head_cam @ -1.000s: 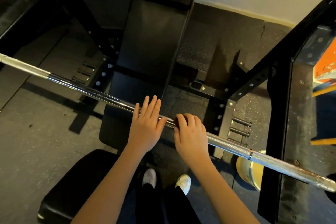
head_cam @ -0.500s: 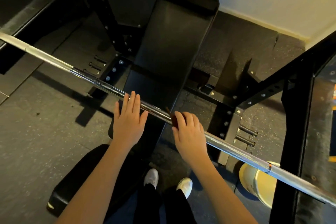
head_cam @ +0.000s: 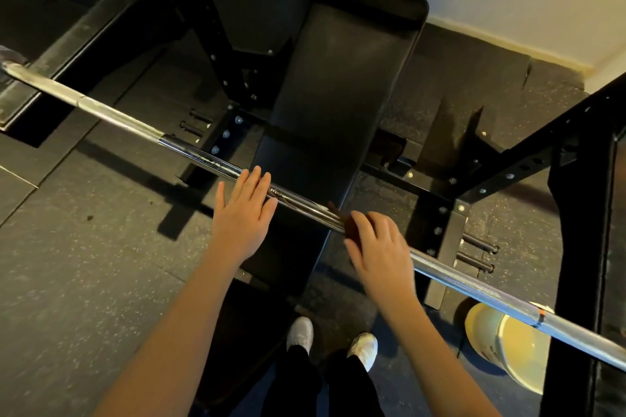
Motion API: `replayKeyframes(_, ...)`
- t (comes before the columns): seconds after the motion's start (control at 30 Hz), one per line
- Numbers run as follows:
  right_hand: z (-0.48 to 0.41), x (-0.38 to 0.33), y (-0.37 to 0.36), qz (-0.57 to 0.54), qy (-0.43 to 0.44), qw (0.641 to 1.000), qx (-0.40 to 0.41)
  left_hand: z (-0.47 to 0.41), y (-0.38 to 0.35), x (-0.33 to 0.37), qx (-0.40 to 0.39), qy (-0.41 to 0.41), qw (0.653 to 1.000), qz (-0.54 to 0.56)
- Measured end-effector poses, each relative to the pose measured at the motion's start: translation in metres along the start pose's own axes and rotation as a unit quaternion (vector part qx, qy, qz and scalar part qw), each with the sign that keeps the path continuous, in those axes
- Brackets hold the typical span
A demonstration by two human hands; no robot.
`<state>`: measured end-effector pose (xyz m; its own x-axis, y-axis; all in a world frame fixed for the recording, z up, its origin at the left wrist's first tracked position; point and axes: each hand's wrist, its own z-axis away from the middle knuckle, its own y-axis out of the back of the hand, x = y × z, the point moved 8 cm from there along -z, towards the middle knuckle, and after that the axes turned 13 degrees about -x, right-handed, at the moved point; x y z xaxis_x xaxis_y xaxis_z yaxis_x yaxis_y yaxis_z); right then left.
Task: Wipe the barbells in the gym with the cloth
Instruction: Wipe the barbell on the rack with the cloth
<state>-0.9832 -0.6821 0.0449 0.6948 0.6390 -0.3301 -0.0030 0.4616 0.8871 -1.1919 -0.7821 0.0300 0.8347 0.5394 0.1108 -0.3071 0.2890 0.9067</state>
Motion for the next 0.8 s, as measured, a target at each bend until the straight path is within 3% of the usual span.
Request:
replayKeyframes(0.1, 0.014, 0.019, -0.001, 0.008, -0.044, 0.998, 0.048, -0.011, 0.009, -0.016, -0.028, 0.034, 0.997, 0.06)
replayKeyframes(0.2, -0.007, -0.01, 0.0, -0.002, -0.045, 0.998, 0.051, -0.012, 0.011, -0.019, -0.006, 0.023, 0.998, 0.064)
replayKeyframes(0.4, -0.038, -0.032, 0.001, -0.104, -0.013, 0.994, -0.027, -0.012, 0.01, -0.016, 0.033, 0.021, 0.997, 0.059)
replayKeyframes(0.5, -0.005, -0.013, 0.0, -0.064, -0.014, 0.998, -0.017, -0.009, 0.015, -0.018, 0.054, 0.003, 0.998, 0.044)
replayKeyframes(0.6, -0.003, -0.002, -0.006, -0.048, -0.037, 0.995, -0.074, -0.011, 0.018, -0.025, 0.062, -0.013, 0.998, 0.022)
replayKeyframes(0.8, -0.073, -0.06, -0.012, -0.088, -0.013, 0.985, -0.149, -0.022, 0.012, -0.029, 0.037, 0.002, 0.998, 0.043)
